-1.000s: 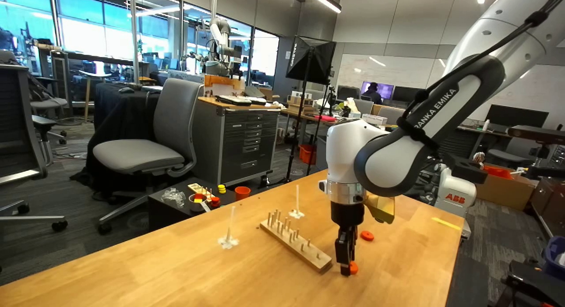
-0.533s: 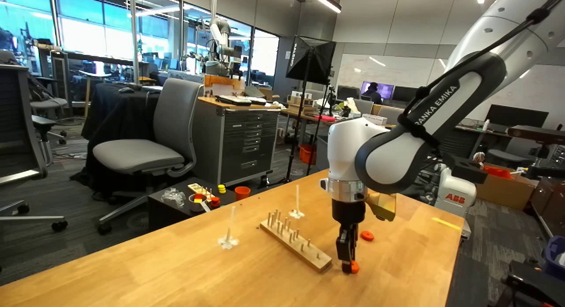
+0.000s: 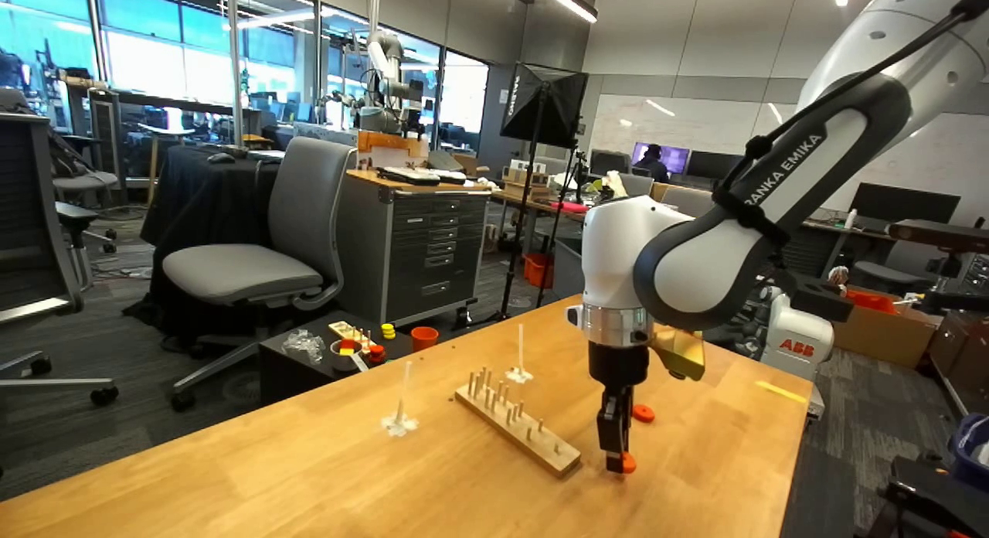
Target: Put an orange disk on the wooden base
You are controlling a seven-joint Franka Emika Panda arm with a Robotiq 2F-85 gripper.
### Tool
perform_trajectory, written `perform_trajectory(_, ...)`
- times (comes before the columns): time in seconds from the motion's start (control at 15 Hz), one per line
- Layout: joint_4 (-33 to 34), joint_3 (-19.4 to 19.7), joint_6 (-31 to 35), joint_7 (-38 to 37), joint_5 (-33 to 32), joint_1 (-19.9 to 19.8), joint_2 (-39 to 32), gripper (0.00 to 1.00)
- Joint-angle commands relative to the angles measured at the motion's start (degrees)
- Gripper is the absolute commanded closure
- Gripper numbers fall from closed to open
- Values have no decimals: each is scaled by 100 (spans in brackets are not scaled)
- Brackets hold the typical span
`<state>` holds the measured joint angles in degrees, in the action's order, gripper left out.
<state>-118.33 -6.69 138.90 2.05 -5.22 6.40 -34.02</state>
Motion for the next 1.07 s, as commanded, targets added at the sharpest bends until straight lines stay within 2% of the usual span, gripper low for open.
perform_trajectory(0.0, -463, -141, 122, 110, 188, -14, 607, 82)
perform_trajectory(0.53, -341, -281, -42, -189, 216, 294, 1064, 82)
perform_trajectory(1.0, 308, -238, -342, -683, 174, 616, 1038, 82)
